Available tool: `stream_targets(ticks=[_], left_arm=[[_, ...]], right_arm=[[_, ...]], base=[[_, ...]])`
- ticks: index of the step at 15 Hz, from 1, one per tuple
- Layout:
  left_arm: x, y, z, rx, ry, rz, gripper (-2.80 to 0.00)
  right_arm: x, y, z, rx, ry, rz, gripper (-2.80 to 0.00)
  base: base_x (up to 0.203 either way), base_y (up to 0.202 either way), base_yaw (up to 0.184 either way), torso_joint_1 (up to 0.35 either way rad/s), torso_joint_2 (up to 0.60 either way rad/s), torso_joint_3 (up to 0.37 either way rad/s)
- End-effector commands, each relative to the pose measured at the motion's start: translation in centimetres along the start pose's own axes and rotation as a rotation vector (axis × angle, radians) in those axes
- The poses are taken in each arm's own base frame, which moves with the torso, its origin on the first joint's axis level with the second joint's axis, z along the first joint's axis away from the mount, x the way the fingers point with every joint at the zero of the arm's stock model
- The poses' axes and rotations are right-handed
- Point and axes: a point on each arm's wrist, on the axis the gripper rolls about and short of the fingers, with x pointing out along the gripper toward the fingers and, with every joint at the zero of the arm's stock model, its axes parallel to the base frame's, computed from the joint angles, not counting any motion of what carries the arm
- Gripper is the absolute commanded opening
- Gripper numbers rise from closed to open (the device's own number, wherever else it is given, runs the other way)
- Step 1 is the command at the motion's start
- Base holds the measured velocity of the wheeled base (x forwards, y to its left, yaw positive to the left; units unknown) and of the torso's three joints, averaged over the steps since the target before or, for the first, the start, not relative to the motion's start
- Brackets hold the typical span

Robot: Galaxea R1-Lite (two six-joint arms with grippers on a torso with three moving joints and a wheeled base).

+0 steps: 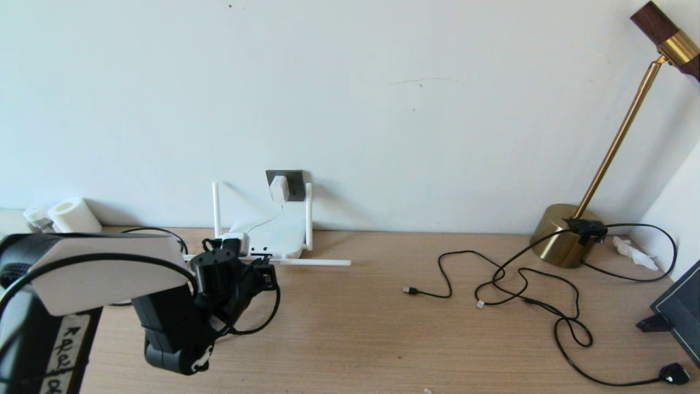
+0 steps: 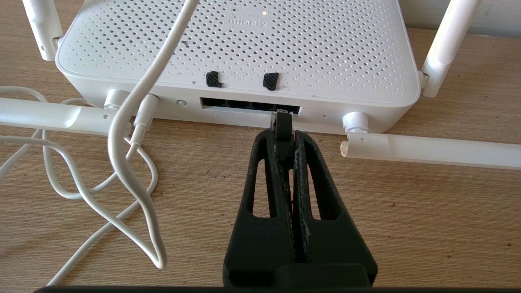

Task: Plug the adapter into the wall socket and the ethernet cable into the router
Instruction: Align cable and router interface

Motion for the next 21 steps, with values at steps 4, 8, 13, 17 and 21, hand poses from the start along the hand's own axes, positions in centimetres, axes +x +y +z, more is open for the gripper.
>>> stream_targets(ticks=[4,8,13,17,21], left_arm=[[0.05,0.01,-0.28,0.000,0.002,0.001,-2.80],[0.10,0.01,-0.50,0.001,0.008,0.002,-2.80],[0.21,0.00,-0.71,0.001,0.011,0.002,-2.80],[0.21,0.00,-0.71,0.001,0.011,0.002,-2.80],[-0.04,-0.02,-0.47,0.001,0.006,0.002,-2.80]], right_arm=[[0.01,0.00,0.01,0.000,0.001,0.000,-2.80],[0.00,0.00,0.01,0.000,-0.001,0.000,-2.80],[0.00,0.00,0.01,0.000,-0.001,0.000,-2.80],[0.00,0.00,0.01,0.000,-0.001,0.000,-2.80],[0.00,0.00,0.01,0.000,-0.001,0.000,-2.80]], base=[[0.000,0.000,0.000,0.000,0.00,0.000],[0.000,0.000,0.000,0.000,0.00,0.000],[0.000,0.000,0.000,0.000,0.00,0.000],[0.000,0.000,0.000,0.000,0.00,0.000],[0.000,0.000,0.000,0.000,0.00,0.000]])
